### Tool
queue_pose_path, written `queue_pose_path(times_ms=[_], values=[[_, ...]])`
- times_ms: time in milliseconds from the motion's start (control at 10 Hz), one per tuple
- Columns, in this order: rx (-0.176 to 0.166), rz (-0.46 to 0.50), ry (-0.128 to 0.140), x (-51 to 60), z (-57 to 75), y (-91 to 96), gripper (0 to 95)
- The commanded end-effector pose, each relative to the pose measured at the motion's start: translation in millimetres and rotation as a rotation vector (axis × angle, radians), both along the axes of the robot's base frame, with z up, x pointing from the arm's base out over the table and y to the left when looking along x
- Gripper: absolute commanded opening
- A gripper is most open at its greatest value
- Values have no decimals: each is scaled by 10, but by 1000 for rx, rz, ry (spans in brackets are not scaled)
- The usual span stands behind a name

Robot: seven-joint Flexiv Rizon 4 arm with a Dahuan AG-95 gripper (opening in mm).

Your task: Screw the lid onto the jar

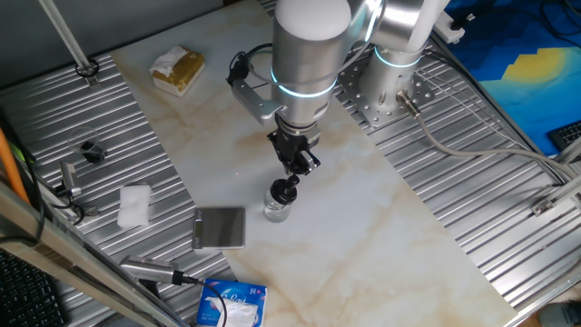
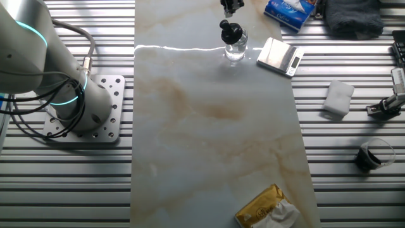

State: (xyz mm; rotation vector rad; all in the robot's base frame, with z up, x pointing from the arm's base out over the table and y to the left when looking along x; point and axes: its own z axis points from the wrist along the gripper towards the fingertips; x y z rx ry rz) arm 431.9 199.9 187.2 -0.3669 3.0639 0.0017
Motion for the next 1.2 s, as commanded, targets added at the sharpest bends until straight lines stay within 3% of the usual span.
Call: queue_pose_path(times_ms=[100, 1200], values=[[1, -2, -2, -12, 1, -11, 0], [6, 32, 5, -23, -2, -19, 0]])
